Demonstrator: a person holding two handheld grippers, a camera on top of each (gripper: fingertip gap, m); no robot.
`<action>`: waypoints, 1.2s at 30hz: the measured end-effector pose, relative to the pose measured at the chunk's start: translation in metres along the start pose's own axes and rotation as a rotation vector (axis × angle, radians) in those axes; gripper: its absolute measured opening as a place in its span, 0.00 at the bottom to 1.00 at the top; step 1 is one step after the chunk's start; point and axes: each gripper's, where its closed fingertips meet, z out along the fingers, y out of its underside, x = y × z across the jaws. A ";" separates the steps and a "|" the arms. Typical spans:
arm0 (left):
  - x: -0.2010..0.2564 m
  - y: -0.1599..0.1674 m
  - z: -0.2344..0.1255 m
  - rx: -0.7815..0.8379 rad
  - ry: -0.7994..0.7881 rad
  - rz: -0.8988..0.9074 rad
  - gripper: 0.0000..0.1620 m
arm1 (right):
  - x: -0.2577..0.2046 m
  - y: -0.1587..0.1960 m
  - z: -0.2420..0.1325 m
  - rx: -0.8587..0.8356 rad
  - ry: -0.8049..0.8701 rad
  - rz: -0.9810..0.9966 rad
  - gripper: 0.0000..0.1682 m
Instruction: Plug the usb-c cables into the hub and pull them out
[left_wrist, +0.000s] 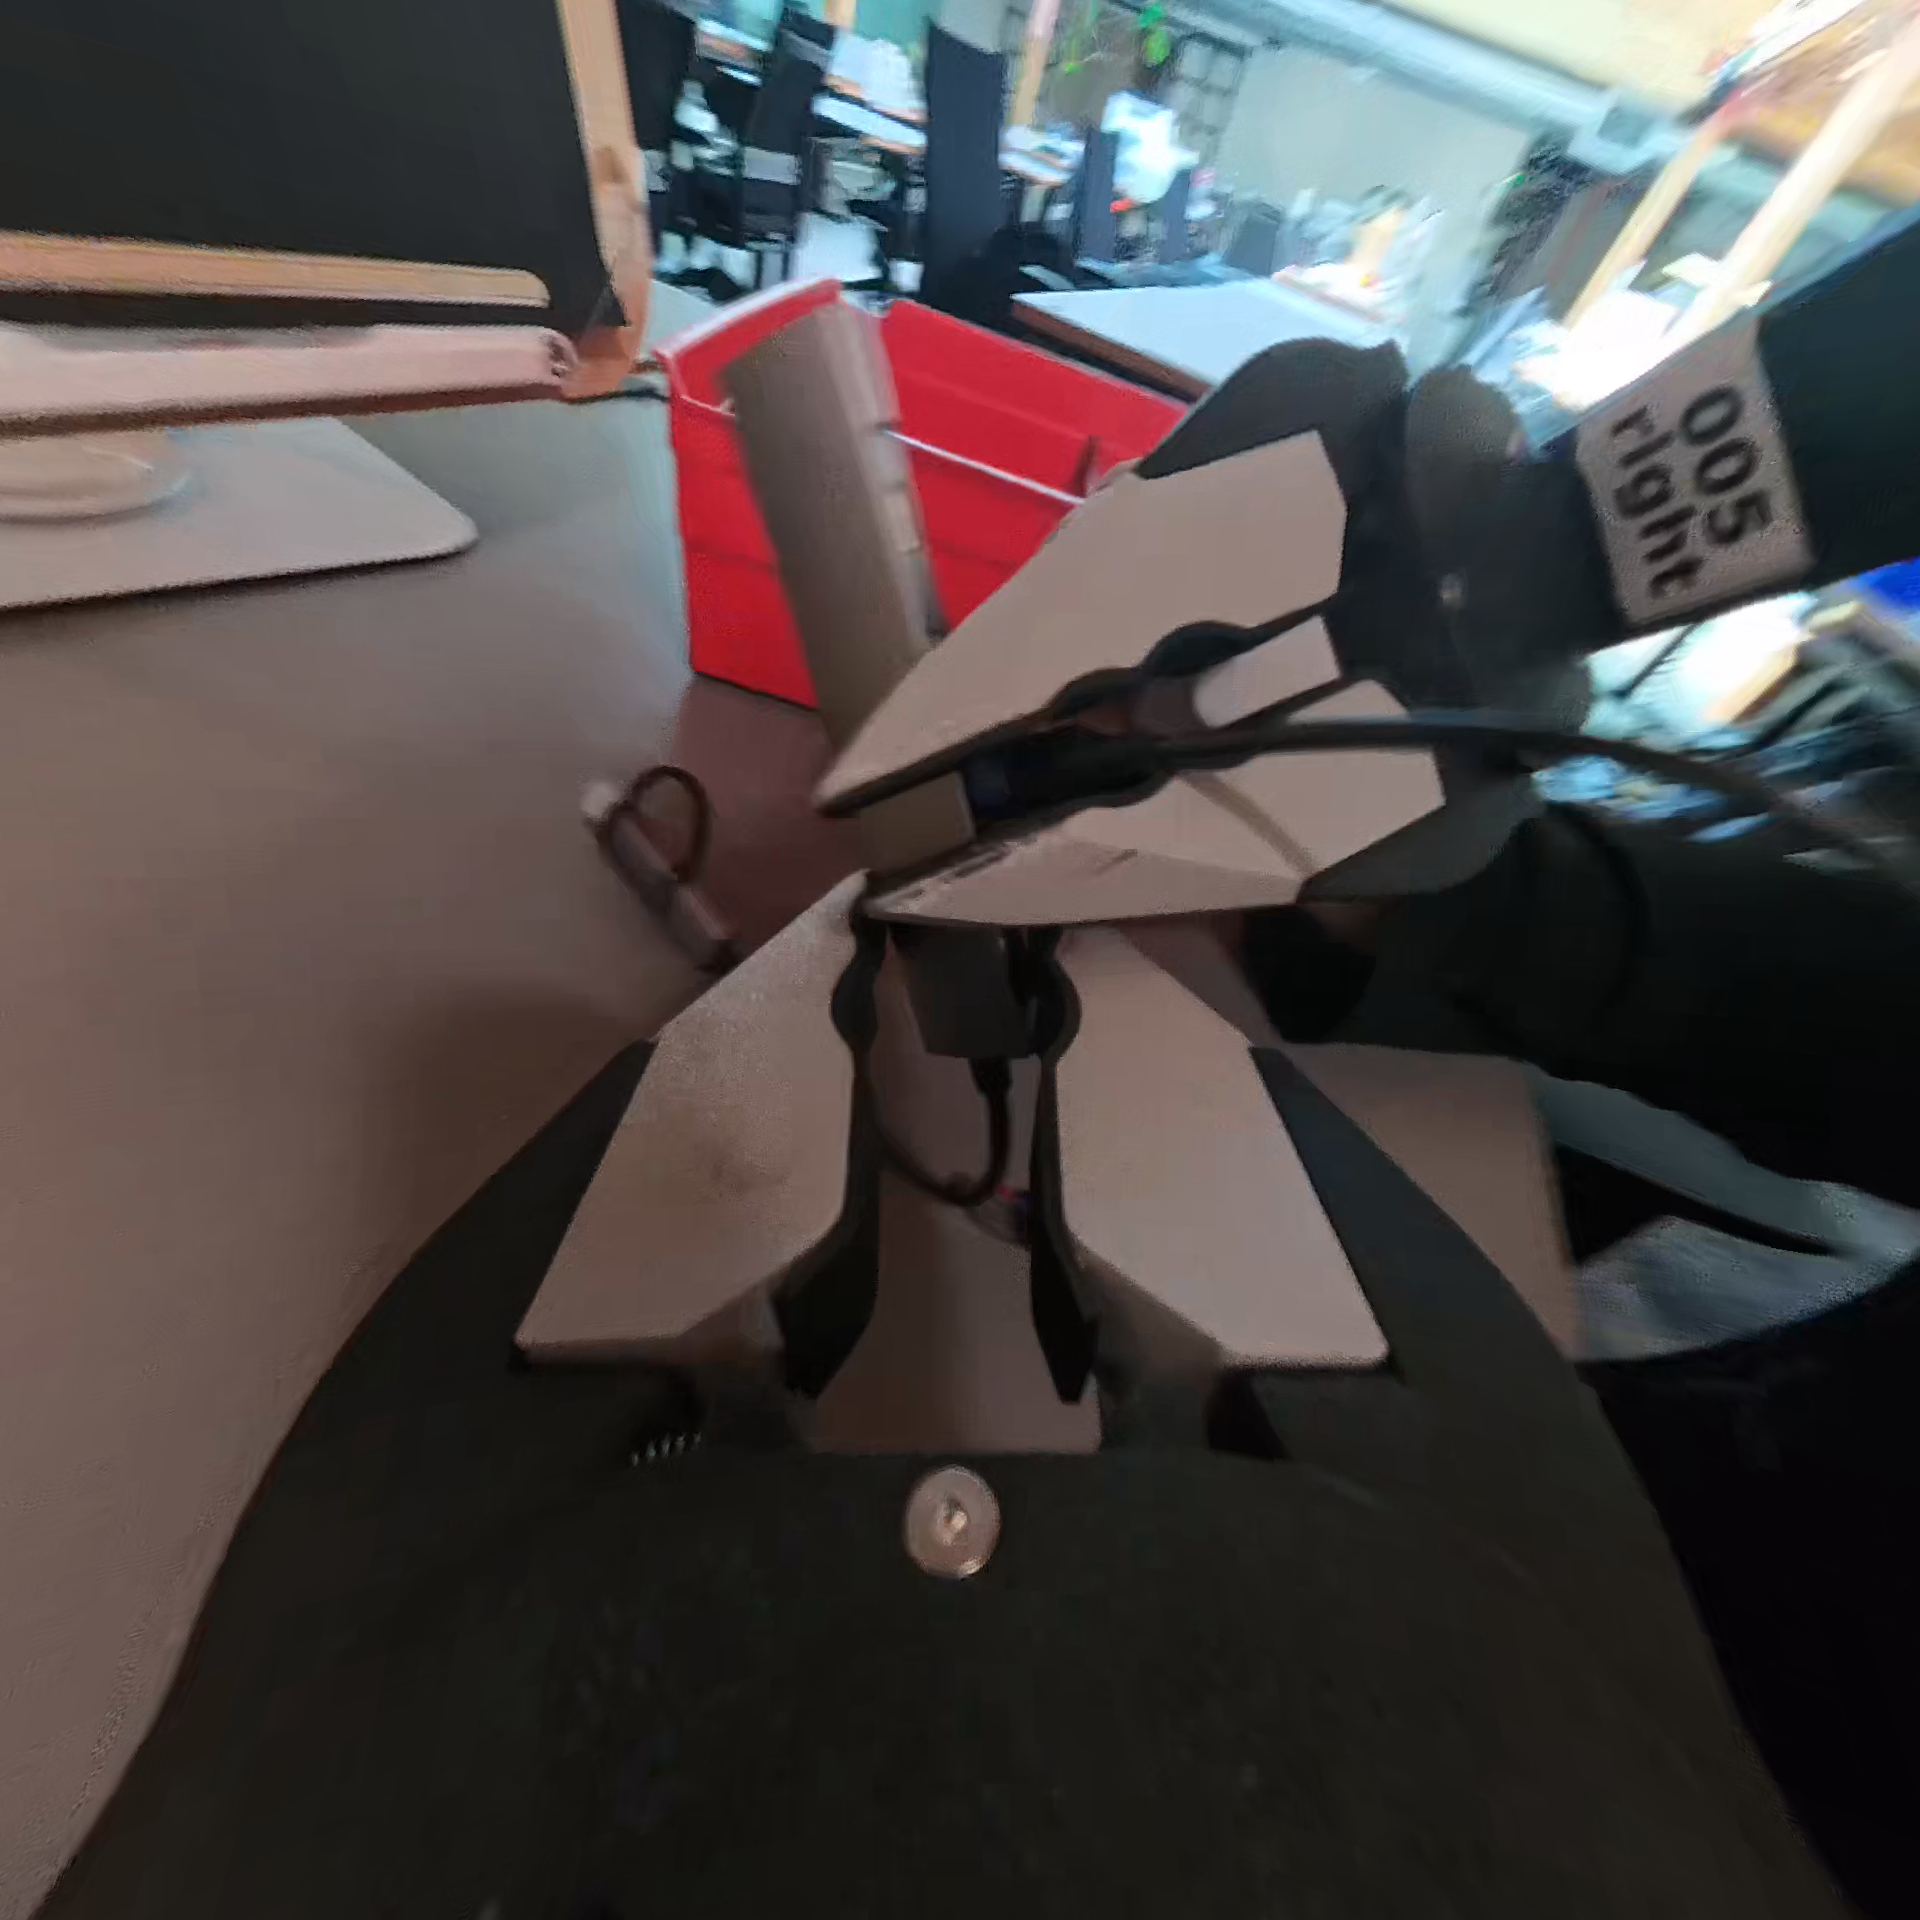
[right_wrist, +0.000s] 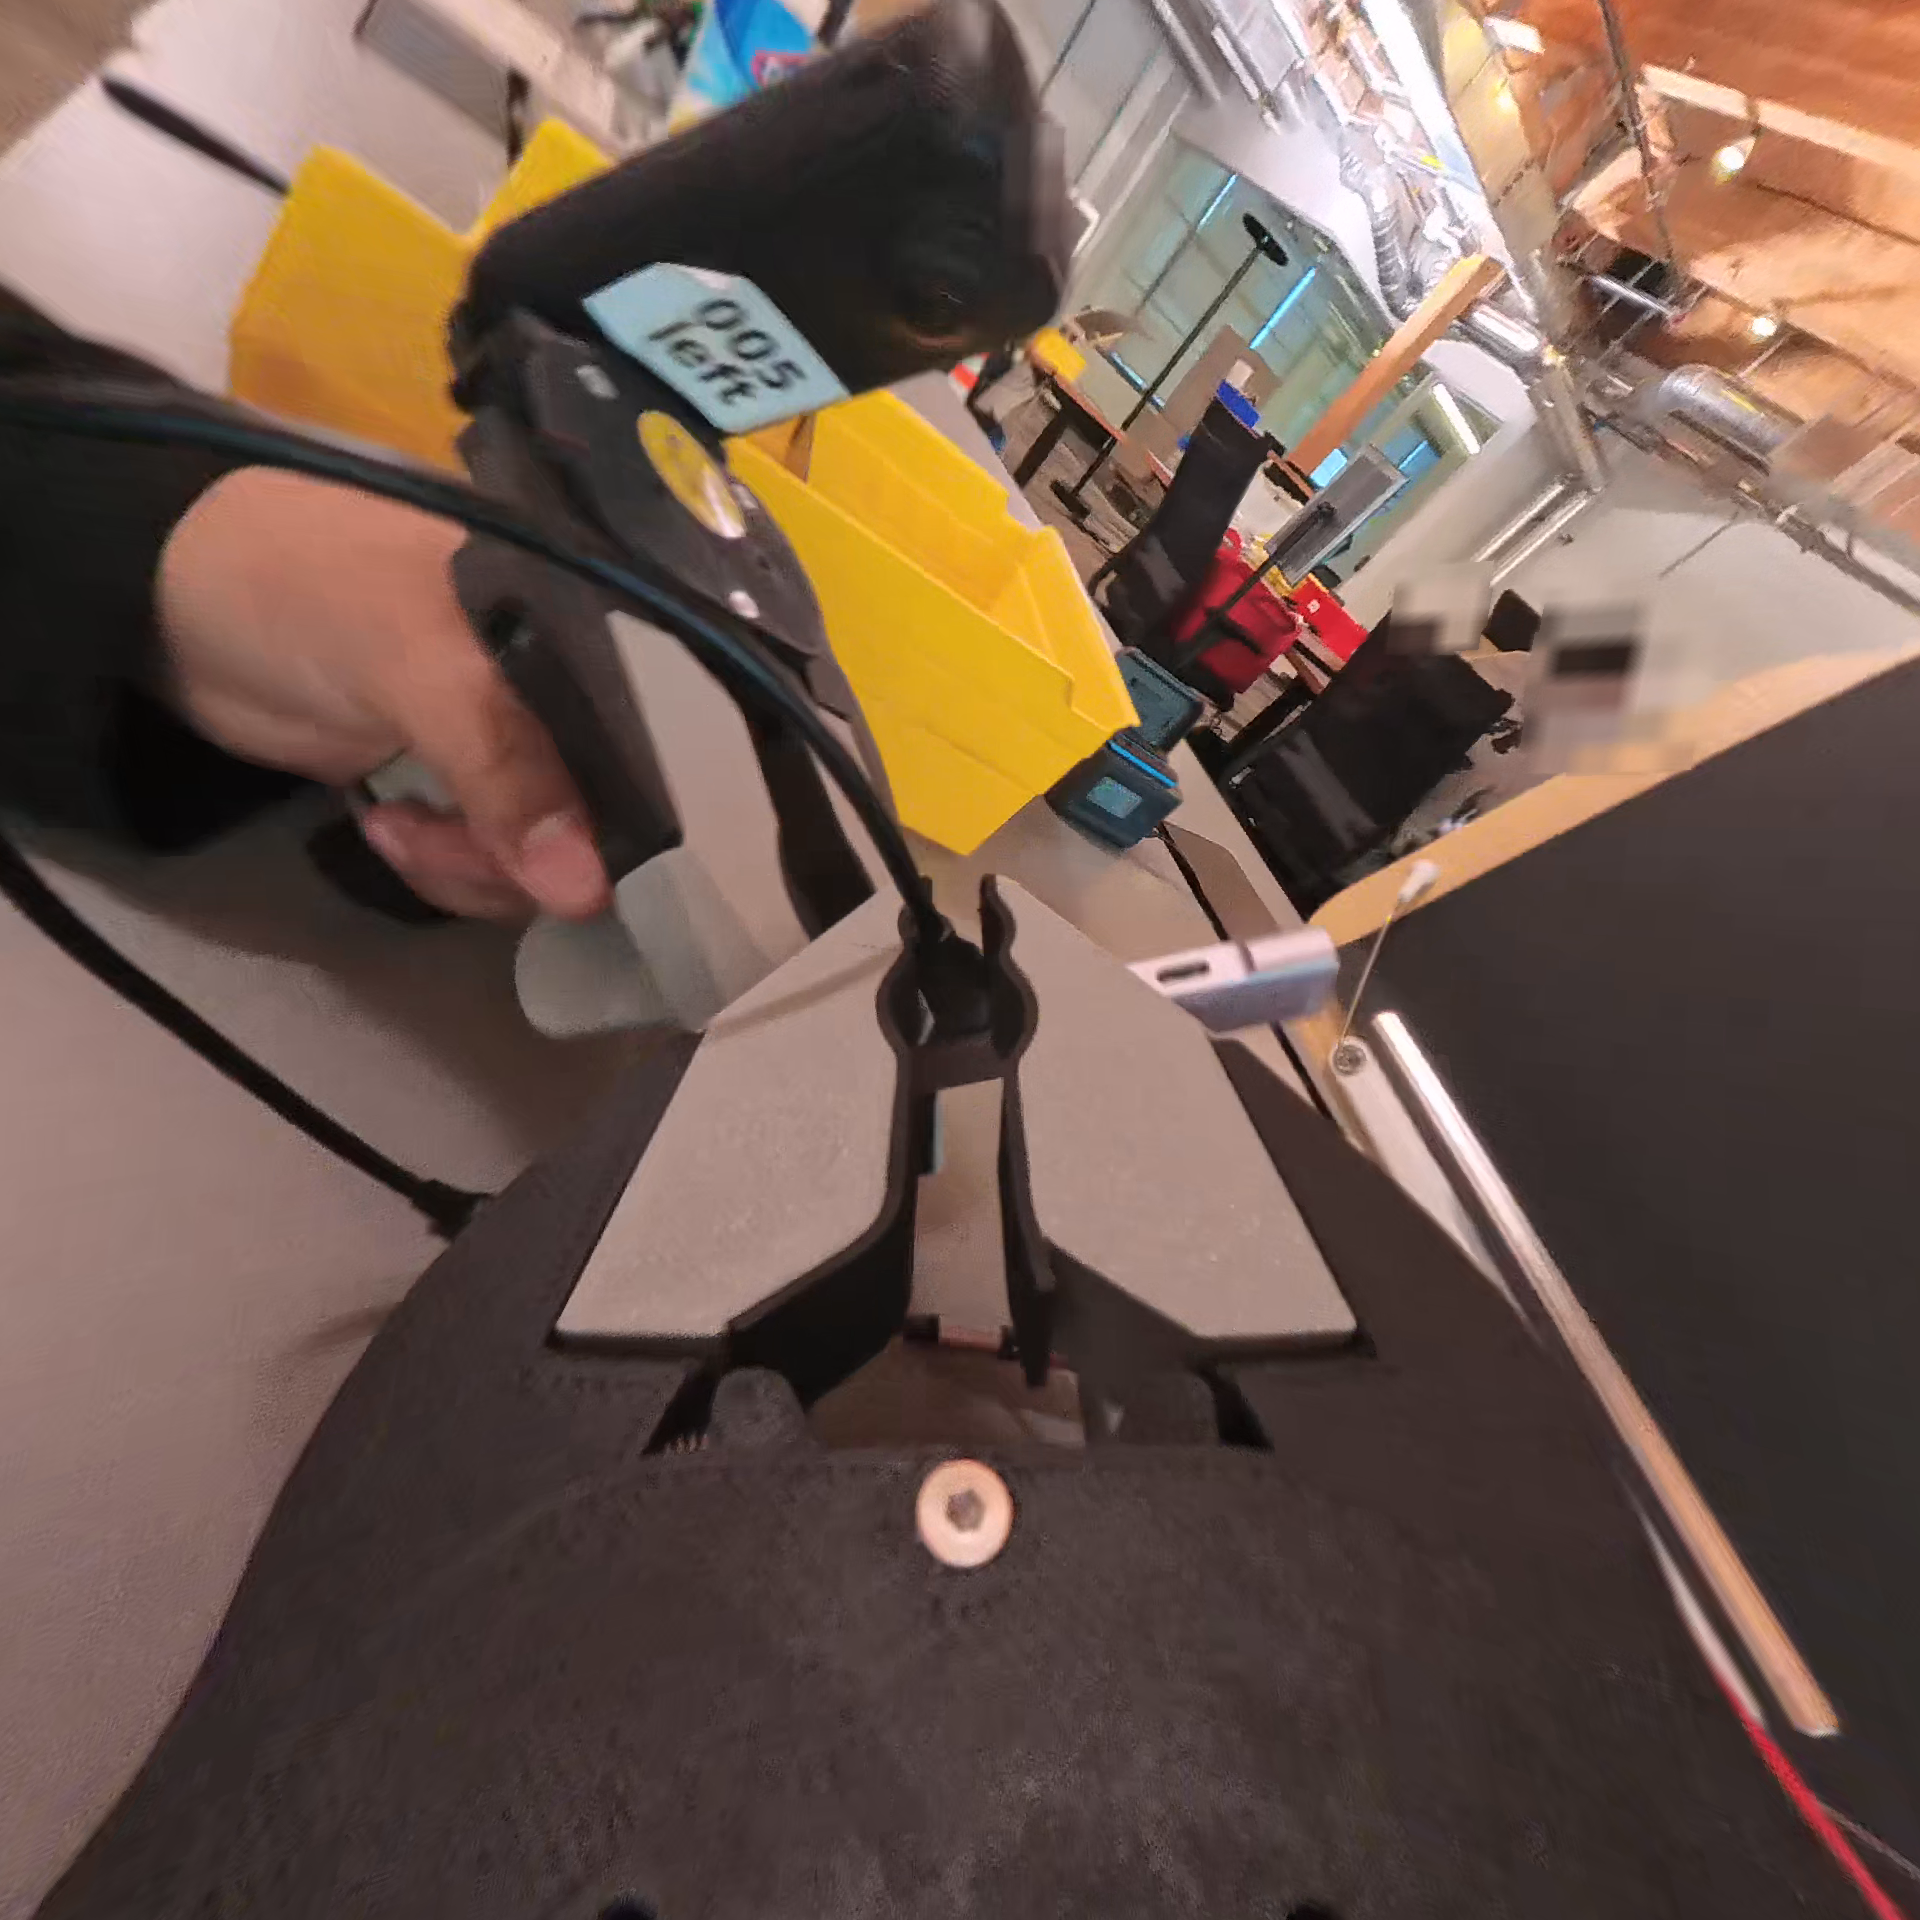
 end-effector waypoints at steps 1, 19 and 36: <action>0.006 -0.001 -0.002 0.007 0.084 -0.073 0.14 | -0.002 -0.002 -0.003 0.006 -0.015 -0.002 0.04; -0.024 -0.022 -0.016 0.060 -0.341 0.361 0.14 | 0.015 -0.001 -0.010 -0.057 0.204 -0.176 0.05; -0.040 -0.045 -0.044 0.164 -0.504 0.410 0.14 | 0.021 -0.008 -0.023 0.008 0.245 -0.015 0.04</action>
